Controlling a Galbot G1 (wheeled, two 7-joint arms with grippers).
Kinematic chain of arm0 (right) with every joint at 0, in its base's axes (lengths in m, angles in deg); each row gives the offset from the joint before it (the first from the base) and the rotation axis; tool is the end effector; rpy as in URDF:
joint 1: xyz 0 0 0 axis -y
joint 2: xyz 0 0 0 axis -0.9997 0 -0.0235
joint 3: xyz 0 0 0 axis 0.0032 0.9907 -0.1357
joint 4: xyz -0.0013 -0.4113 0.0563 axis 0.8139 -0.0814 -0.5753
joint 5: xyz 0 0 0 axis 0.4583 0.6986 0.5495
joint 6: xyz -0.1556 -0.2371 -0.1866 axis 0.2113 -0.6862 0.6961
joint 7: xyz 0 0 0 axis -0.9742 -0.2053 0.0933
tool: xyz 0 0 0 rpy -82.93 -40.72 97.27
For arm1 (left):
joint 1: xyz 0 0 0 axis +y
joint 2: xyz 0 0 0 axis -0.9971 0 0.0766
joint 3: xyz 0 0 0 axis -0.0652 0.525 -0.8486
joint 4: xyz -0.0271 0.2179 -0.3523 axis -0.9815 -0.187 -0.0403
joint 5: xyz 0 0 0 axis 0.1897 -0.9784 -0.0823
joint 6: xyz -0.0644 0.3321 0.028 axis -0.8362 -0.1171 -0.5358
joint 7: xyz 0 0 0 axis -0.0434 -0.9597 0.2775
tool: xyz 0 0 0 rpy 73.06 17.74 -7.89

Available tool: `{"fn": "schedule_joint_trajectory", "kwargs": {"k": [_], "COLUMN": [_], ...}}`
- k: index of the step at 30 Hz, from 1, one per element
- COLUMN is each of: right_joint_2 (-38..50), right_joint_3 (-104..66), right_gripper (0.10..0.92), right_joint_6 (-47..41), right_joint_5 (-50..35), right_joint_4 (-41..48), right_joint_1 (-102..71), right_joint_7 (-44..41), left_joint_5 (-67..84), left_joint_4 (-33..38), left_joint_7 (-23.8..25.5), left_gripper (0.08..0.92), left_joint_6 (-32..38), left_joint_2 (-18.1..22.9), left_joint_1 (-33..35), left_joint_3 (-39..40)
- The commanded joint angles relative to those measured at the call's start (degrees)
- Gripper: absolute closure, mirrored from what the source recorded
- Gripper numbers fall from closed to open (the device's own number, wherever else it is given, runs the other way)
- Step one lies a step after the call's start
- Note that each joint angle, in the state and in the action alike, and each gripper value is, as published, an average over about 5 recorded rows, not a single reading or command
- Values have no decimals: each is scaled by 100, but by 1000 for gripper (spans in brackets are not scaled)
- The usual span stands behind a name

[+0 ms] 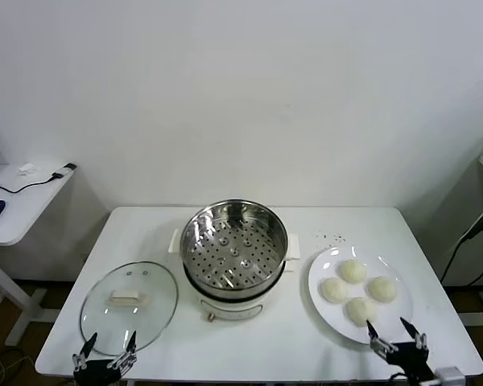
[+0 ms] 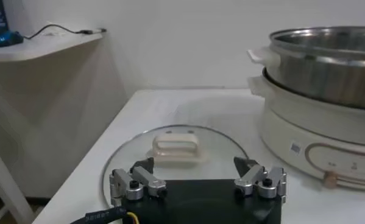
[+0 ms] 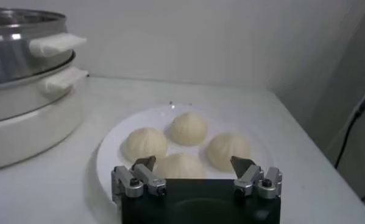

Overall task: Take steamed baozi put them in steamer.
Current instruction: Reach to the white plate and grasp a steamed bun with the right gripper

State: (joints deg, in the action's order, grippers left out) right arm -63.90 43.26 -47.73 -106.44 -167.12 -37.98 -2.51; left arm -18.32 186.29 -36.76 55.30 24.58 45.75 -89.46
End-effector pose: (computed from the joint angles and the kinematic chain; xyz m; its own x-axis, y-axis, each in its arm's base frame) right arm 0.1264 -0.1940 -0.3364 -0.9068 -0.0313 0.4204 -0.0981 0.9855 -0.1382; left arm 0.0094 0.0874 -0.3530 -0.9006 -0.0923 0.4248 -0.0856 0.9957 0.0350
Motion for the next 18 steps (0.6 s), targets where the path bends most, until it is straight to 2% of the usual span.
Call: {"fn": "schedule_joint_trajectory", "kwargs": {"k": [1,5,10,16,18], "right_joint_2": [1528,2586,3807,4033,3873], "right_joint_3": [594,1609,3527,6204,7299], "right_gripper": [203,203,203,203,203], "right_joint_6": [-949,-958,-125,1771,2038], "right_joint_5": [-14,169,838,1616,1643], "right_joint_4": [706,1481,2641,3956,4222], "right_joint_1": [2505,3891,5698,8366,9449], "right_joint_7": [-389,-1365,-3551,-6357,-6995], "left_joint_5": [3,3,-2,-34,-54], "left_joint_4": [1,1,-8,-53,-79], "left_joint_7": [2,4,8,29,42], "left_gripper": [177,177,177,177,177], "left_joint_6": [-16,-17,-23,-20,-23], "left_joint_2": [-4,-1,13,35,39], "left_joint_1": [-34,-59,-104,-142,-160], "left_joint_3": [36,45,54,117,142]}}
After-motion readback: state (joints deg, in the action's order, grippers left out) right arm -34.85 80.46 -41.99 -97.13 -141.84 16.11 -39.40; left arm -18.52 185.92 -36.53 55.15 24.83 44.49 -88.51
